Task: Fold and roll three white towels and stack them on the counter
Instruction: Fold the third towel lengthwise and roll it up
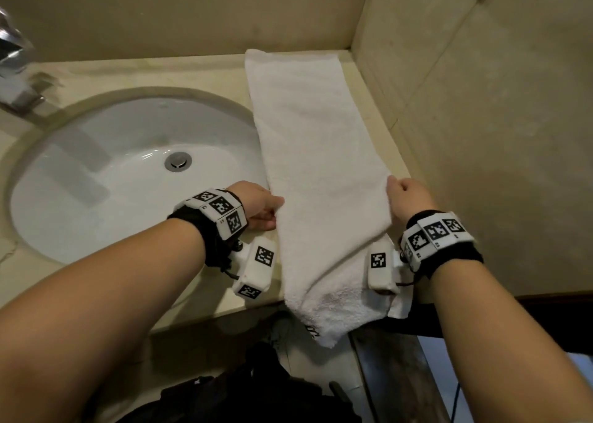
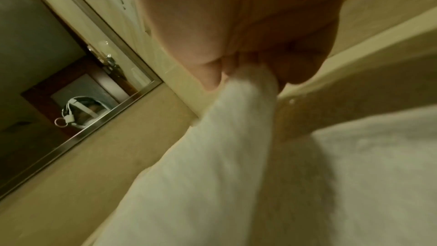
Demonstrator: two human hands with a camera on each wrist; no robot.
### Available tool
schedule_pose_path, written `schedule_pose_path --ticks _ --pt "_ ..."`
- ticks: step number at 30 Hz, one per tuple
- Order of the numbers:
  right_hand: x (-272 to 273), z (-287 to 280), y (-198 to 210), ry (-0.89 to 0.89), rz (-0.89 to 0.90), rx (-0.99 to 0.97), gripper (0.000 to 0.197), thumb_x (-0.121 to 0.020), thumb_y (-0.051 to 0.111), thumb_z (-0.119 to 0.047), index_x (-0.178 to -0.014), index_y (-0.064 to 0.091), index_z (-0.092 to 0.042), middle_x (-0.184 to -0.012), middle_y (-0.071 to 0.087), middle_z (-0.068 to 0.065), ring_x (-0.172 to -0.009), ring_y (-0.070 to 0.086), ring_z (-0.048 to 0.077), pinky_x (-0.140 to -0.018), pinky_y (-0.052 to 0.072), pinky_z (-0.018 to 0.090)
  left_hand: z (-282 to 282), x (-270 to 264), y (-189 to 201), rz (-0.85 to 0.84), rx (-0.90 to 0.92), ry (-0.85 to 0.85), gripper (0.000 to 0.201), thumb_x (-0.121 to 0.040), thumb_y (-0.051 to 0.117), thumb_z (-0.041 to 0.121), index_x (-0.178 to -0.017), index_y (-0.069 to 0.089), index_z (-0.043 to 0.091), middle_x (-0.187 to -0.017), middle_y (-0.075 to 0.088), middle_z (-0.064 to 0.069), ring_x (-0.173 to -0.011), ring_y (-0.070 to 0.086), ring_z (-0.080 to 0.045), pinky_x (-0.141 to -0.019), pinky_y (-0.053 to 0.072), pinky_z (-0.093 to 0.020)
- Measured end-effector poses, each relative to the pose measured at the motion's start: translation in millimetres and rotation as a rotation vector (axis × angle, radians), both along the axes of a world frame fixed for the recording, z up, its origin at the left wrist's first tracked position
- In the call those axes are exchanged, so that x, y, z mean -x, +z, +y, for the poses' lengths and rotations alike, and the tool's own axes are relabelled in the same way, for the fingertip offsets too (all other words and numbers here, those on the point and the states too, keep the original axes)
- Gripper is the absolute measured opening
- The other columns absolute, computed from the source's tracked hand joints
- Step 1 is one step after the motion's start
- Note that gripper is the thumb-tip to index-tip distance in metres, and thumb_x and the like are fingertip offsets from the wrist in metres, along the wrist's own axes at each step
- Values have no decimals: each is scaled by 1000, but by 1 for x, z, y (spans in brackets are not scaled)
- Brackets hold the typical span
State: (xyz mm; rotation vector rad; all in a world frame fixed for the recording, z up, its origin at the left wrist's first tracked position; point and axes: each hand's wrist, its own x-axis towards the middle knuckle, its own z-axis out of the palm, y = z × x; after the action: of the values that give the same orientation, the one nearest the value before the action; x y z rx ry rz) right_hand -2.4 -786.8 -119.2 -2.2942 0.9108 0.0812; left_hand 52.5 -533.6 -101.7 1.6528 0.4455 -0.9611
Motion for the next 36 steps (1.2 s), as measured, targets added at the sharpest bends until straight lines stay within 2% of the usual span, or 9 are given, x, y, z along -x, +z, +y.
schedule_pose_path --ticks 4,7,11,17,21,26,28,32,36 --pt "22 1 -4 -134 -236 -516 37 -75 36 6 -76 67 -14 -72 67 4 -73 57 21 -57 48 19 0 1 -2 18 7 -14 11 -86 61 10 -77 53 8 -74 61 -10 -63 59 -18 -53 55 -24" --pt "42 -5 -16 123 -244 -592 55 -72 30 24 -98 61 -12 -89 64 -2 -84 60 8 -75 47 17 -2 7 -1 46 11 -48 13 -86 60 9 -75 53 7 -73 61 -10 -62 58 -18 -49 53 -22" --pt "43 -3 -14 331 -263 -511 32 -81 57 7 -94 62 -21 -86 67 -18 -75 63 -12 -67 47 6 -9 18 -2 82 17 -104 10 -86 60 8 -79 53 6 -76 62 -10 -65 59 -21 -48 53 -25" --pt "52 -10 -9 99 -313 -236 12 -84 52 -38 -76 56 -30 -72 59 -7 -65 51 13 -66 37 28 -10 23 -5 96 63 -49 10 -86 62 11 -80 55 6 -77 64 -9 -67 61 -18 -49 56 -23" --pt "70 -14 -2 52 -47 50 33 -92 43 -40 -99 58 -12 -98 62 12 -93 57 28 -75 35 28 -10 26 -7 74 39 -50 13 -85 63 16 -82 55 6 -80 63 -10 -70 61 -18 -61 56 -24" --pt "103 -16 8 293 -100 -466 23 -83 62 -26 -104 54 -28 -103 61 -12 -88 59 -5 -75 44 14 -11 32 -4 50 23 -74 9 -87 60 13 -86 54 7 -81 62 -10 -70 60 -19 -63 53 -26" --pt "107 -16 6 356 -33 -365 29 -81 65 -21 -108 54 -25 -104 60 -11 -93 59 3 -79 43 20 -12 36 -4 47 14 -79 8 -87 60 12 -85 54 8 -80 63 -9 -69 61 -19 -57 54 -25" --pt "106 -10 7 219 -163 -212 11 -89 54 -32 -97 57 -25 -91 61 -9 -83 56 8 -77 38 25 -14 46 -4 55 5 -95 8 -85 62 11 -82 55 8 -79 65 -10 -66 62 -19 -55 54 -24" --pt "124 -19 5 158 -125 -32 33 -91 49 -35 -74 52 -7 -69 53 7 -69 49 22 -60 31 30 -15 54 -7 15 14 -53 9 -85 60 5 -79 54 8 -75 62 -8 -63 59 -17 -43 53 -21"
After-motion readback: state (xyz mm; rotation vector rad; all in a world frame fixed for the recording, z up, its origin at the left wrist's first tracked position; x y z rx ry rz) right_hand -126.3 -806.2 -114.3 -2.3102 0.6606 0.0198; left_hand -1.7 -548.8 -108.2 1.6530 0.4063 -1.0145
